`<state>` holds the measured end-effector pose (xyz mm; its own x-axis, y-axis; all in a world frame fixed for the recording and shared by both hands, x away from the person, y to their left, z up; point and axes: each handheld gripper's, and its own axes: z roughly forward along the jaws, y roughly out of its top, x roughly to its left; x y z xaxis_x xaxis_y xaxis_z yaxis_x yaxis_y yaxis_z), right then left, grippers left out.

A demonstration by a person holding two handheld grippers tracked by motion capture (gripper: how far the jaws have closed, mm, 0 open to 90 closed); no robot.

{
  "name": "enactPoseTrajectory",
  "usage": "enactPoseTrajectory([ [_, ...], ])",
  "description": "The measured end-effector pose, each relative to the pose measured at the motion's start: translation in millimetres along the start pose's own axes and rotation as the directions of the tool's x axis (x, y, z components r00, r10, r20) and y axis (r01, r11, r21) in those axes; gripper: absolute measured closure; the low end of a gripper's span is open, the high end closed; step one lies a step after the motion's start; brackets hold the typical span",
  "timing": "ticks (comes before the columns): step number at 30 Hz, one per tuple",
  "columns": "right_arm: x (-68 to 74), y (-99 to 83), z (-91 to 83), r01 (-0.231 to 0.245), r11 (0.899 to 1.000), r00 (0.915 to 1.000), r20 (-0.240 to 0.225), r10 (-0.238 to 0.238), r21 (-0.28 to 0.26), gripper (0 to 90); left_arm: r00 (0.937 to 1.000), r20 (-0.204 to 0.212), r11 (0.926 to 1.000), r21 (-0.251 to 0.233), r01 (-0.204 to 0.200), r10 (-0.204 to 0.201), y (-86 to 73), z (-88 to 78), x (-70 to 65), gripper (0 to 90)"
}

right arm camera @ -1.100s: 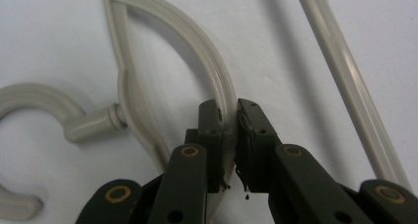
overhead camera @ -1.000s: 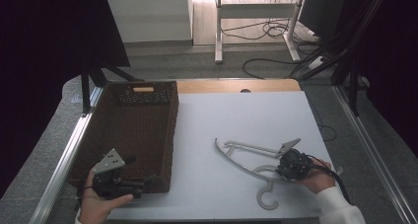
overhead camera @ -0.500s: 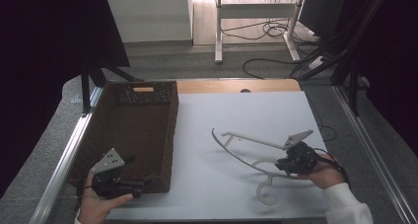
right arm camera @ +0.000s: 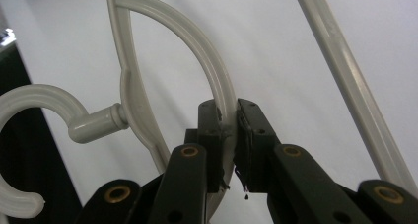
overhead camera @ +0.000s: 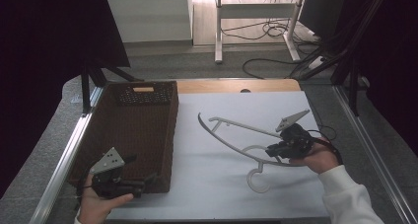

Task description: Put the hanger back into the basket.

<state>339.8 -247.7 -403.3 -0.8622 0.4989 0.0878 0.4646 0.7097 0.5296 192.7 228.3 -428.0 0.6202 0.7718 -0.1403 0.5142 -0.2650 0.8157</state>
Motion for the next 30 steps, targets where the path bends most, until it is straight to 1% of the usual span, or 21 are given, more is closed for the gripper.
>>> enactPoseTrajectory([
  [1, 0.0, 0.0, 0.0, 0.000, 1.000, 1.0000, 0.000, 0.000, 0.000, 80.7, 1.0000, 0.000, 1.0000, 0.000, 0.000, 0.000, 0.0, 0.0, 0.0, 7.9],
  [4, 2.0, 10.7, 0.6, -0.006, 1.000, 0.9993, -0.036, 0.006, -0.012, 80.7, 1.0000, 0.002, 0.9999, -0.015, -0.002, 0.002, 3.3, -1.5, -1.3, 8.3],
  [7, 2.2, 17.5, 2.8, -0.006, 1.000, 0.9979, -0.065, 0.005, -0.009, 80.7, 1.0000, 0.006, 0.9998, -0.020, -0.005, 0.005, 5.0, -1.6, -2.2, 9.1],
  [8, 1.5, 20.3, 3.9, -0.007, 1.000, 0.9961, -0.088, 0.007, -0.002, 80.7, 0.9998, 0.013, 0.9996, -0.026, -0.012, 0.013, 8.3, -1.7, -3.3, 9.5],
  [11, -1.4, 26.4, 5.5, -0.004, 1.000, 0.9916, -0.129, 0.006, 0.012, 80.7, 0.9990, 0.028, 0.9984, -0.046, -0.033, 0.034, 17.4, -3.0, -5.6, 10.3],
  [13, -2.5, 28.2, 5.4, -0.006, 1.000, 0.9905, -0.137, 0.008, 0.015, 80.7, 0.9986, 0.033, 0.9978, -0.053, -0.038, 0.040, 20.5, -2.7, -6.4, 10.7],
  [14, -4.8, 31.7, 5.4, -0.014, 1.000, 0.9883, -0.151, 0.017, 0.023, 80.7, 0.9977, 0.043, 0.9969, -0.060, -0.051, 0.053, 27.3, -0.7, -8.0, 11.6],
  [18, -7.7, 36.6, 6.1, -0.016, 0.999, 0.9858, -0.166, 0.022, 0.034, 80.7, 0.9943, 0.061, 0.9941, -0.069, -0.083, 0.087, 43.7, 8.2, -12.3, 13.7],
  [19, -7.7, 36.6, 6.1, -0.016, 0.999, 0.9858, -0.166, 0.022, 0.034, 80.7, 0.9943, 0.061, 0.9941, -0.069, -0.083, 0.087, 43.7, 8.2, -12.3, 14.5],
  [20, -8.4, 38.2, 7.0, -0.017, 0.999, 0.9834, -0.180, 0.024, 0.040, 80.7, 0.9916, 0.064, 0.9922, -0.062, -0.108, 0.112, 52.9, 14.9, -14.5, 15.1],
  [21, -8.7, 38.9, 7.6, -0.016, 0.999, 0.9828, -0.183, 0.023, 0.043, 80.6, 0.9916, 0.064, 0.9922, -0.062, -0.108, 0.112, 52.9, 14.9, -14.5, 15.4],
  [22, -8.7, 39.7, 8.1, -0.016, 0.999, 0.9812, -0.192, 0.025, 0.047, 80.6, 0.9882, 0.066, 0.9894, -0.054, -0.135, 0.138, 62.3, 22.2, -16.8, 16.2],
  [23, -9.0, 40.5, 8.4, -0.013, 0.999, 0.9803, -0.196, 0.023, 0.051, 80.7, 0.9863, 0.066, 0.9877, -0.051, -0.148, 0.151, 67.0, 25.6, -18.2, 16.7],
  [24, -9.2, 41.4, 8.7, -0.013, 0.998, 0.9792, -0.202, 0.024, 0.056, 80.7, 0.9863, 0.066, 0.9877, -0.051, -0.148, 0.151, 67.0, 25.6, -18.2, 17.1],
  [25, -9.4, 42.3, 8.8, -0.014, 0.998, 0.9780, -0.207, 0.026, 0.061, 80.6, 0.9817, 0.069, 0.9834, -0.050, -0.174, 0.177, 76.2, 30.9, -21.4, 17.7],
  [27, -10.5, 44.2, 8.9, -0.017, 0.997, 0.9754, -0.218, 0.032, 0.069, 80.7, 0.9763, 0.073, 0.9784, -0.052, -0.200, 0.204, 84.8, 36.0, -25.5, 18.6],
  [28, -10.5, 44.2, 8.9, -0.017, 0.997, 0.9754, -0.218, 0.032, 0.069, 80.7, 0.9763, 0.073, 0.9784, -0.052, -0.200, 0.204, 84.8, 36.0, -25.5, 19.2],
  [29, -11.4, 46.1, 8.4, -0.026, 0.996, 0.9728, -0.228, 0.043, 0.081, 80.7, 0.9696, 0.078, 0.9724, -0.047, -0.229, 0.232, 92.8, 42.3, -28.9, 19.5],
  [30, -11.4, 46.1, 8.4, -0.026, 0.996, 0.9728, -0.228, 0.043, 0.081, 80.7, 0.9696, 0.078, 0.9724, -0.047, -0.229, 0.232, 92.8, 42.3, -28.9, 19.9],
])
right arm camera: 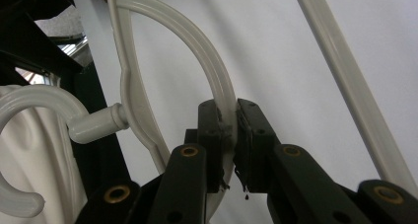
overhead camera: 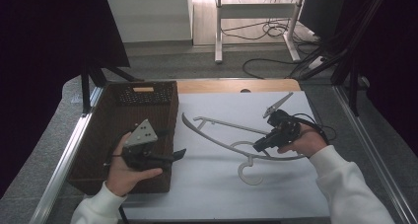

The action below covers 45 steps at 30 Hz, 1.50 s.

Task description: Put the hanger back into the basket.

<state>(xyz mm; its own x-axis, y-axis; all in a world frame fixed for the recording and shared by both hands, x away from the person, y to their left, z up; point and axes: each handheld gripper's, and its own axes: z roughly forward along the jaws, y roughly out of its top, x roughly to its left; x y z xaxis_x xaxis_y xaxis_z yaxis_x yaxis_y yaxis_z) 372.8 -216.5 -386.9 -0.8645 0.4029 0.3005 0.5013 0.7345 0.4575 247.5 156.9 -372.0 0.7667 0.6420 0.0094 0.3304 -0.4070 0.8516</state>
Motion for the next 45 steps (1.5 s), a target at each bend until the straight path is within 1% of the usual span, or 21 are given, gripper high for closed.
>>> enactPoseTrajectory([
  [3, -3.0, 3.4, -1.1, 0.000, 1.000, 0.9996, -0.027, 0.000, 0.002, 80.7, 0.9990, 0.006, 0.9987, 0.025, -0.045, 0.045, 12.4, 16.1, 1.0, 20.9],
  [11, -7.1, 8.7, 0.1, -0.008, 1.000, 0.9977, -0.067, 0.010, 0.024, 80.7, 0.9953, 0.051, 0.9957, 0.038, -0.084, 0.082, 25.8, 37.9, 3.8, 23.5],
  [14, -8.0, 13.5, 1.7, -0.010, 0.999, 0.9956, -0.093, 0.014, 0.045, 80.6, 0.9896, 0.067, 0.9901, 0.050, -0.131, 0.128, 30.9, 50.6, 6.0, 24.3],
  [17, -8.6, 16.4, 2.4, -0.005, 0.998, 0.9940, -0.109, 0.012, 0.060, 80.7, 0.9860, 0.081, 0.9874, 0.052, -0.150, 0.145, 33.0, 55.9, 5.5, 24.9],
  [20, -10.2, 19.2, 1.1, -0.012, 0.998, 0.9915, -0.128, 0.021, 0.066, 80.7, 0.9761, 0.110, 0.9780, 0.072, -0.196, 0.187, 35.8, 65.4, 2.2, 25.7],
  [21, -10.7, 19.8, 0.4, -0.014, 0.998, 0.9903, -0.137, 0.023, 0.067, 80.7, 0.9681, 0.129, 0.9710, 0.078, -0.226, 0.215, 36.7, 70.5, -0.2, 26.0],
  [23, -11.1, 20.9, -0.8, -0.020, 0.997, 0.9876, -0.154, 0.030, 0.069, 80.7, 0.9601, 0.138, 0.9627, 0.086, -0.256, 0.243, 37.6, 74.9, -2.6, 26.8],
  [25, -11.5, 21.3, -1.1, -0.019, 0.997, 0.9861, -0.164, 0.030, 0.071, 80.7, 0.9568, 0.138, 0.9587, 0.091, -0.270, 0.256, 37.9, 77.2, -3.9, 27.6],
  [27, -11.6, 22.4, -2.0, -0.021, 0.997, 0.9817, -0.187, 0.036, 0.079, 80.6, 0.9489, 0.139, 0.9477, 0.111, -0.299, 0.283, 38.8, 81.0, -6.3, 30.1],
  [28, -12.2, 23.4, -2.8, -0.027, 0.996, 0.9787, -0.201, 0.044, 0.086, 80.6, 0.9399, 0.145, 0.9380, 0.116, -0.327, 0.309, 39.0, 84.4, -8.9, 32.7],
  [29, -12.5, 23.8, -3.2, -0.031, 0.996, 0.9778, -0.204, 0.048, 0.088, 80.6, 0.9399, 0.145, 0.9380, 0.116, -0.327, 0.309, 39.0, 84.4, -8.9, 34.3],
  [30, -13.0, 24.4, -3.8, -0.032, 0.995, 0.9767, -0.209, 0.051, 0.094, 80.6, 0.9305, 0.140, 0.9245, 0.135, -0.357, 0.339, 39.2, 87.6, -11.0, 36.2],
  [31, -13.3, 25.1, -4.4, -0.036, 0.994, 0.9753, -0.214, 0.056, 0.099, 80.7, 0.9261, 0.142, 0.9190, 0.140, -0.368, 0.350, 39.0, 89.2, -12.0, 38.6],
  [32, -13.3, 25.1, -4.4, -0.036, 0.994, 0.9753, -0.214, 0.056, 0.099, 80.7, 0.9261, 0.142, 0.9190, 0.140, -0.368, 0.350, 39.0, 89.2, -12.0, 41.8],
  [33, -14.1, 26.6, -5.2, -0.040, 0.994, 0.9736, -0.220, 0.063, 0.105, 80.7, 0.9168, 0.150, 0.9090, 0.145, -0.391, 0.370, 38.7, 92.2, -14.1, 44.9],
  [35, -14.2, 27.5, -5.3, -0.042, 0.993, 0.9733, -0.220, 0.066, 0.109, 80.6, 0.9132, 0.153, 0.9051, 0.147, -0.399, 0.378, 38.7, 93.5, -15.0, 48.1],
  [36, -14.8, 29.3, -5.1, -0.049, 0.992, 0.9723, -0.222, 0.074, 0.118, 80.6, 0.9112, 0.155, 0.9026, 0.150, -0.404, 0.382, 38.9, 94.5, -15.7, 57.7],
  [38, -15.4, 30.2, -4.5, -0.050, 0.991, 0.9718, -0.223, 0.077, 0.125, 80.5, 0.9071, 0.163, 0.8980, 0.154, -0.412, 0.388, 39.1, 95.7, -15.9, 60.9],
  [39, -15.4, 30.2, -4.5, -0.050, 0.991, 0.9718, -0.223, 0.077, 0.125, 80.5, 0.9037, 0.174, 0.8953, 0.155, -0.418, 0.391, 38.8, 96.2, -15.8, 60.9],
  [40, -16.7, 30.9, -3.8, -0.057, 0.990, 0.9710, -0.223, 0.086, 0.132, 80.2, 0.8956, 0.194, 0.8896, 0.152, -0.431, 0.400, 38.2, 96.5, -15.2, 66.4],
  [45, -18.2, 31.8, -2.1, -0.059, 0.987, 0.9688, -0.230, 0.093, 0.147, 79.7, 0.8905, 0.236, 0.8932, 0.140, -0.427, 0.389, 38.4, 96.4, -13.9, 76.0],
])
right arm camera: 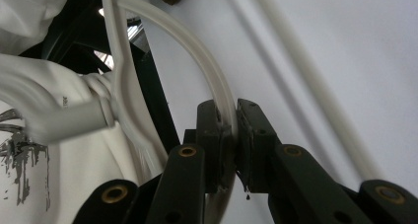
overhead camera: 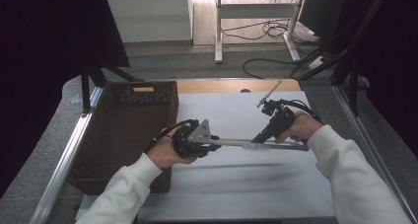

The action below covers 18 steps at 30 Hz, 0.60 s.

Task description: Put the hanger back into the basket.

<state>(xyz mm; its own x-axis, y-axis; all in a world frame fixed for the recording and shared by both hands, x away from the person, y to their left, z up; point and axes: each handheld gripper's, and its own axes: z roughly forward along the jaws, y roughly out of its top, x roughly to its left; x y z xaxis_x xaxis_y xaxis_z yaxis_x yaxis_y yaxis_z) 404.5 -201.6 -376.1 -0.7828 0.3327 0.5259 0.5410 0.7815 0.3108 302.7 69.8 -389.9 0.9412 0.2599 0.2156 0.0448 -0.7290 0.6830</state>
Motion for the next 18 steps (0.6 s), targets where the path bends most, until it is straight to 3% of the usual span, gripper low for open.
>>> enactPoseTrajectory([
  [2, -0.1, 0.9, 2.6, 0.005, 1.000, 1.0000, 0.003, -0.005, 0.017, 79.4, 0.9998, 0.014, 0.9997, 0.017, -0.015, 0.015, -0.1, 1.3, -0.2, 76.6],
  [11, -1.4, 0.8, 1.8, 0.008, 1.000, 0.9996, 0.027, -0.008, 0.018, 75.9, 0.9982, 0.057, 0.9994, 0.030, -0.017, 0.015, 1.4, 4.7, -2.6, 78.2],
  [14, -1.7, 1.0, 0.0, 0.012, 1.000, 0.9989, 0.045, -0.012, -0.005, 69.6, 0.9973, 0.073, 0.9998, 0.017, -0.014, 0.012, 2.5, 5.2, -2.7, 78.9],
  [15, -2.3, 0.9, -2.8, 0.004, 0.999, 0.9983, 0.059, -0.002, -0.033, 61.9, 0.9975, 0.070, 1.0000, 0.005, -0.006, 0.006, 2.8, 4.2, -2.0, 79.1],
  [18, -2.3, 0.7, -7.9, 0.006, 0.997, 0.9957, 0.092, 0.001, -0.081, 53.5, 0.9982, 0.060, 0.9999, -0.008, -0.007, 0.007, 3.1, 2.5, -0.4, 79.4],
])
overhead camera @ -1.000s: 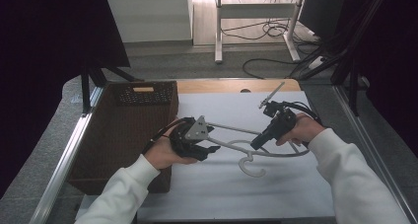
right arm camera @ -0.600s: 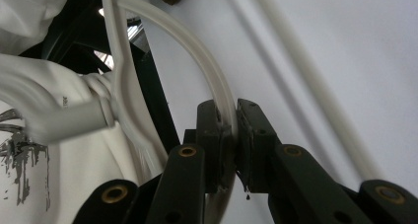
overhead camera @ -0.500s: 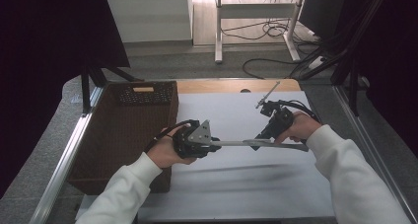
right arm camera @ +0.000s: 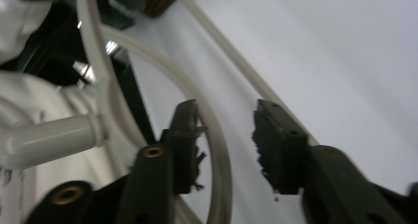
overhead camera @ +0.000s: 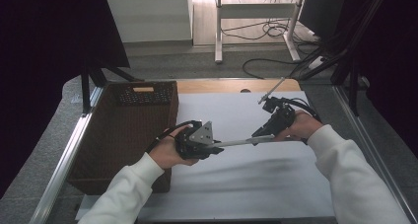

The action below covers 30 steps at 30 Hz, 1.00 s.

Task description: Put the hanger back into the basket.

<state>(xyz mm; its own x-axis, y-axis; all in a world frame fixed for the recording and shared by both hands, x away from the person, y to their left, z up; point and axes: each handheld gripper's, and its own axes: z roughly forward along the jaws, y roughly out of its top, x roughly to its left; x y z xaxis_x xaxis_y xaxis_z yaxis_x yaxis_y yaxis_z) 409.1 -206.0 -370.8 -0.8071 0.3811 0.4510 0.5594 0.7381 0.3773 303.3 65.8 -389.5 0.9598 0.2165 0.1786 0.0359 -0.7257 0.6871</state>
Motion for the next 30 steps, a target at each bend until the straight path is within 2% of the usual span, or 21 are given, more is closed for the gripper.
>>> enactPoseTrajectory([
  [1, 0.7, 0.1, -4.0, 0.000, 0.999, 0.9996, 0.029, 0.001, -0.040, 50.9, 1.0000, 0.001, 1.0000, -0.007, 0.004, -0.004, 0.3, -0.8, 0.6, 79.6],
  [2, 2.5, -0.2, -14.7, 0.007, 0.994, 0.9979, 0.064, 0.000, -0.113, 50.3, 1.0000, -0.001, 0.9998, -0.020, 0.007, -0.007, 0.9, -1.4, 1.0, 80.2],
  [3, 3.8, 0.0, -17.8, 0.034, 0.991, 0.9965, 0.080, -0.024, -0.129, 49.4, 1.0000, -0.006, 0.9994, -0.035, 0.004, -0.004, 3.6, -2.6, 2.1, 80.2],
  [5, 4.6, -0.8, -21.6, 0.046, 0.987, 0.9948, 0.097, -0.032, -0.153, 47.8, 1.0000, 0.000, 0.9991, -0.042, 0.004, -0.004, 5.3, -2.4, 2.6, 80.4],
  [8, 3.8, -1.7, -20.3, 0.022, 0.991, 0.9964, 0.084, -0.011, -0.131, 45.2, 0.9997, 0.019, 0.9994, -0.033, -0.011, 0.012, 6.7, -0.8, 1.9, 80.3],
  [9, 4.1, -1.7, -17.1, -0.003, 0.996, 0.9974, 0.072, 0.009, -0.089, 41.5, 0.9991, 0.034, 0.9991, -0.034, -0.025, 0.026, 8.9, 1.6, -0.9, 80.1],
  [10, 4.1, -1.7, -17.1, -0.003, 0.996, 0.9974, 0.072, 0.009, -0.089, 41.5, 0.9991, 0.034, 0.9991, -0.034, -0.025, 0.026, 8.9, 1.6, -0.9, 80.0],
  [11, 4.0, -1.4, -14.7, -0.006, 0.998, 0.9980, 0.063, 0.010, -0.064, 39.1, 0.9991, 0.021, 0.9993, 0.000, -0.038, 0.038, 10.5, 4.4, -3.2, 80.0],
  [13, 4.4, -0.3, -10.7, -0.008, 0.999, 0.9978, 0.066, 0.011, -0.048, 35.7, 0.9978, 0.037, 0.9982, 0.020, -0.056, 0.055, 11.1, 10.9, -5.8, 79.9],
  [18, 2.8, 1.7, -14.6, -0.012, 0.995, 0.9963, 0.083, 0.020, -0.101, 33.3, 0.9989, 0.025, 0.9991, 0.012, -0.041, 0.041, 12.6, 10.1, -3.4, 80.0],
  [20, 2.7, 0.3, -23.7, -0.010, 0.988, 0.9947, 0.100, 0.026, -0.154, 32.9, 0.9995, 0.017, 0.9996, 0.011, -0.028, 0.028, 12.0, 8.1, -1.0, 80.0],
  [21, 3.2, -3.2, -36.0, -0.013, 0.975, 0.9925, 0.116, 0.040, -0.222, 32.9, 0.9997, 0.011, 0.9997, 0.010, -0.022, 0.022, 11.4, 7.2, 0.3, 80.1],
  [22, 3.2, -3.2, -36.0, -0.013, 0.975, 0.9925, 0.116, 0.040, -0.222, 32.9, 0.9999, 0.007, 0.9999, 0.010, -0.014, 0.014, 10.7, 6.5, 1.4, 80.1],
  [23, 3.8, -8.8, -48.9, -0.020, 0.960, 0.9893, 0.134, 0.060, -0.281, 32.4, 1.0000, 0.002, 1.0000, 0.004, 0.003, -0.003, 9.5, 5.2, 3.1, 80.1],
  [24, 3.8, -8.8, -48.9, -0.020, 0.960, 0.9893, 0.134, 0.060, -0.281, 32.4, 1.0000, 0.002, 1.0000, 0.004, 0.003, -0.003, 9.5, 5.2, 3.1, 80.0],
  [25, 6.1, -16.2, -59.9, -0.010, 0.942, 0.9847, 0.161, 0.067, -0.335, 31.9, 0.9999, -0.001, 0.9999, -0.001, 0.012, -0.012, 8.6, 3.7, 4.6, 80.1],
  [26, 7.5, -19.6, -63.5, -0.009, 0.936, 0.9828, 0.170, 0.073, -0.351, 31.7, 0.9998, -0.003, 0.9998, -0.004, 0.020, -0.020, 8.2, 2.4, 5.3, 80.0],
  [27, 7.5, -19.6, -63.5, -0.009, 0.936, 0.9828, 0.170, 0.073, -0.351, 31.7, 0.9998, -0.003, 0.9998, -0.004, 0.020, -0.020, 8.2, 2.4, 5.3, 80.1],
  [28, 12.5, -31.3, -72.7, -0.016, 0.914, 0.9746, 0.198, 0.105, -0.406, 31.0, 0.9996, -0.006, 0.9996, -0.011, 0.027, -0.027, 7.8, 0.1, 6.3, 80.0],
  [29, 12.5, -31.3, -72.7, -0.016, 0.914, 0.9746, 0.198, 0.105, -0.406, 31.0, 0.9996, -0.006, 0.9996, -0.011, 0.027, -0.027, 7.8, 0.1, 6.3, 80.1],
  [30, 14.2, -35.6, -75.0, -0.016, 0.907, 0.9702, 0.213, 0.116, -0.421, 30.8, 0.9993, -0.009, 0.9991, -0.019, 0.037, -0.037, 7.3, -1.6, 6.9, 80.1],
])
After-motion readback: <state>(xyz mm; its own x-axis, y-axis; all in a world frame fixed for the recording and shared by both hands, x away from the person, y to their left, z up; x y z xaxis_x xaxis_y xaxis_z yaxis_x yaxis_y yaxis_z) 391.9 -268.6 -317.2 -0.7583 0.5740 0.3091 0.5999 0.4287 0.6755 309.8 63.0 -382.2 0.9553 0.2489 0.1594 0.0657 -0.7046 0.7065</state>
